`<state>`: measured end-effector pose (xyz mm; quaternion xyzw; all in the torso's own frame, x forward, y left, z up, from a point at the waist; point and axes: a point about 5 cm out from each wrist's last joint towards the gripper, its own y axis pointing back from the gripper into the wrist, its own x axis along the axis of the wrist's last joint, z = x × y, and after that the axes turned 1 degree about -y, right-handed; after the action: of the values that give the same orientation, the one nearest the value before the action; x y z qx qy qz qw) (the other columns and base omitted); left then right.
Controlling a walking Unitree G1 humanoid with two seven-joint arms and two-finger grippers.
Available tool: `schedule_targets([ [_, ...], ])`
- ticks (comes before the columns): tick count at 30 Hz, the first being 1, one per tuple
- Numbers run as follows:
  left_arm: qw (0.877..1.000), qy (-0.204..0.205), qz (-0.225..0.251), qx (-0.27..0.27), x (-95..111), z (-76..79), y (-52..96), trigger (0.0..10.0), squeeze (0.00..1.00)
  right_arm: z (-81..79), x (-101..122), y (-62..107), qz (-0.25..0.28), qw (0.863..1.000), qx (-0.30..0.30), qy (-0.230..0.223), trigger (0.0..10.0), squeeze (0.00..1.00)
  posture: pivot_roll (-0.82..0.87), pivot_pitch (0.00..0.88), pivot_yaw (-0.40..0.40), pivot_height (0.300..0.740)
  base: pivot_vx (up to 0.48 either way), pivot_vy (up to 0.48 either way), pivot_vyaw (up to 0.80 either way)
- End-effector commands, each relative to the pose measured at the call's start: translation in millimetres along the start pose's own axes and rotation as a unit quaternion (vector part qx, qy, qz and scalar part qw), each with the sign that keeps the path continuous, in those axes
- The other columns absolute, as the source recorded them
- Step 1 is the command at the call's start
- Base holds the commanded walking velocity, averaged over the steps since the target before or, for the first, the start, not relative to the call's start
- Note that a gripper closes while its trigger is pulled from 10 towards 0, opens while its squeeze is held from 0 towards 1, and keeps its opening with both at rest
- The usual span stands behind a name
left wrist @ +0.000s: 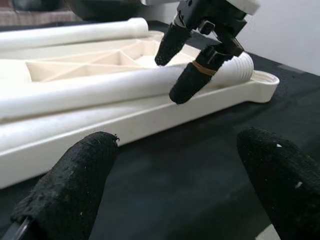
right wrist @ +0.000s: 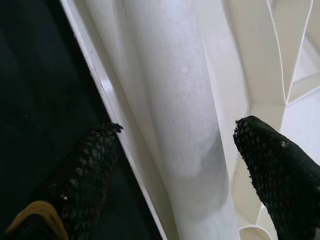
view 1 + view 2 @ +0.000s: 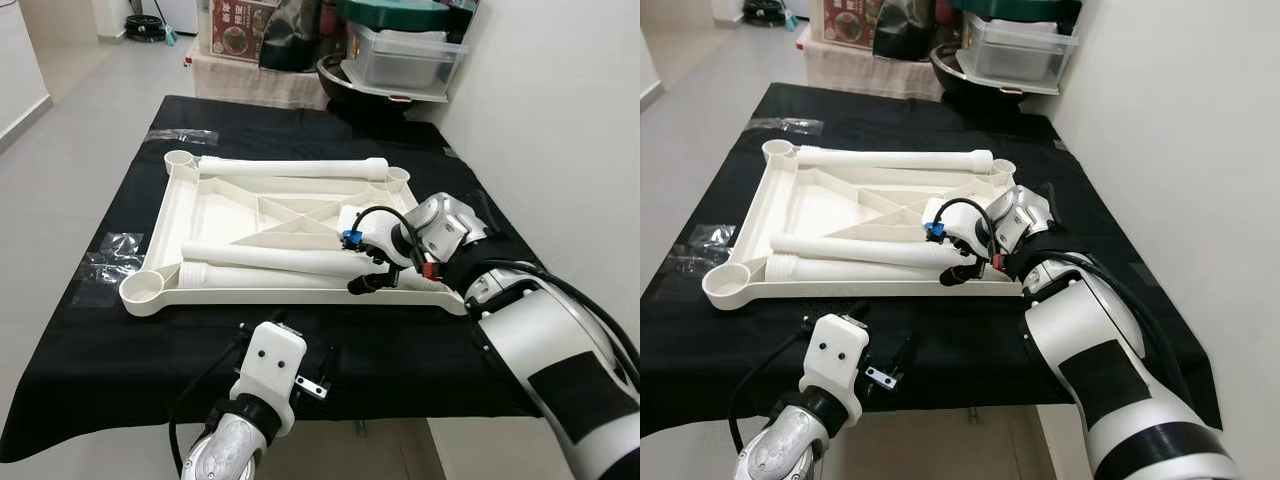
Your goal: Building children table
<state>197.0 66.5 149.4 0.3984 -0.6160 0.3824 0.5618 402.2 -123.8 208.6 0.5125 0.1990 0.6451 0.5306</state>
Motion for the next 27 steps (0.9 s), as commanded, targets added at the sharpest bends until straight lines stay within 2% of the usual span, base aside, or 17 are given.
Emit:
schedule_targets([
  [1, 1.0, 0.004, 0.0, -0.005, 3, 5.7, 2.3, 10.0, 0.0, 2.0, -1, 1.8, -0.01, 1.0, -0.006, 0.007, 10.0, 0.0, 0.02, 0.101, -0.216, 0.74, 0.0, 0.0, 0.0],
  [8, 1.0, 0.009, -0.01, -0.001, 4, 9.0, 9.2, 10.0, 0.0, -0.5, 1, -1.7, -0.016, 1.0, -0.006, 0.013, 10.0, 0.0, 0.02, 0.139, -0.224, 0.74, 0.0, 0.0, 0.0],
  [9, 1.0, 0.01, -0.012, 0.0, 4, 8.9, 9.4, 10.0, 0.0, -1.7, 1, -3.1, -0.019, 1.0, -0.004, 0.018, 0.0, 0.0, 0.01, 0.145, -0.228, 0.74, 0.0, 0.0, 0.0],
  [27, 1.0, -0.002, -0.015, 0.01, 2, 3.3, 2.6, 10.0, 0.0, 2.6, 12, 0.9, 0.003, 1.0, -0.022, 0.023, 0.0, 0.0, 0.01, 0.127, -0.211, 0.74, 0.0, 0.0, 0.0],
])
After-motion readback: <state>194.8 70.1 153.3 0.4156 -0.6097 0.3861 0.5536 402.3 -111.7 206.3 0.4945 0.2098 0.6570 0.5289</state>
